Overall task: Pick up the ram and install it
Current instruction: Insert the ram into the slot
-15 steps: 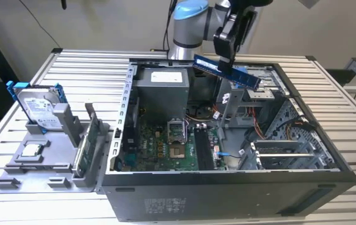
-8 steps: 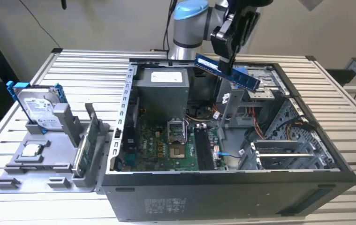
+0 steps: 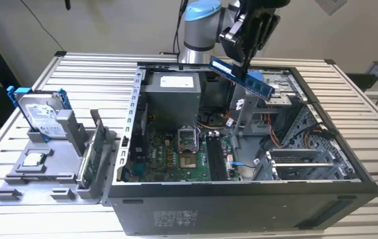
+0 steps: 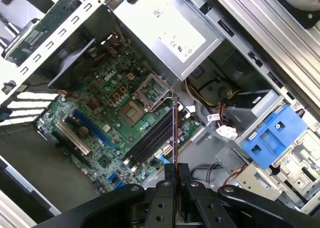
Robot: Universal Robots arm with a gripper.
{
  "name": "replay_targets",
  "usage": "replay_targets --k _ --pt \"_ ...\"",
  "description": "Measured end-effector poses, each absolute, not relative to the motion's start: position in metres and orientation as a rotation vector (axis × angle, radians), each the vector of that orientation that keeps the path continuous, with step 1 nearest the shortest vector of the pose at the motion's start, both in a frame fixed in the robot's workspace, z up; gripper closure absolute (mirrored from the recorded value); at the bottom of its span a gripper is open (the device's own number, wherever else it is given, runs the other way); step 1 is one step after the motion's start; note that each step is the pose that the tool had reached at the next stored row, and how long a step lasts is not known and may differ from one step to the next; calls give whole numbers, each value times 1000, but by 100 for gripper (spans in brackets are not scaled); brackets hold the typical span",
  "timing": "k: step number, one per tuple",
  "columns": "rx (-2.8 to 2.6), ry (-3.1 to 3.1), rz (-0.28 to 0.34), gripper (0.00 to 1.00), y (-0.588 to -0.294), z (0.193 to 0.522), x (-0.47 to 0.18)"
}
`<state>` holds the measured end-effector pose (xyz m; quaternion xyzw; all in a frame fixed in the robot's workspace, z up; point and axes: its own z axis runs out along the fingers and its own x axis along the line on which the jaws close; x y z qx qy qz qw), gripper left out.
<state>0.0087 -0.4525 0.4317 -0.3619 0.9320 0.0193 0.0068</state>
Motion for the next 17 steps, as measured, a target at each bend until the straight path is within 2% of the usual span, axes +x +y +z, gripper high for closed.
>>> replay_targets --k 17 --pt "-878 2998 58 86 -457 429 9"
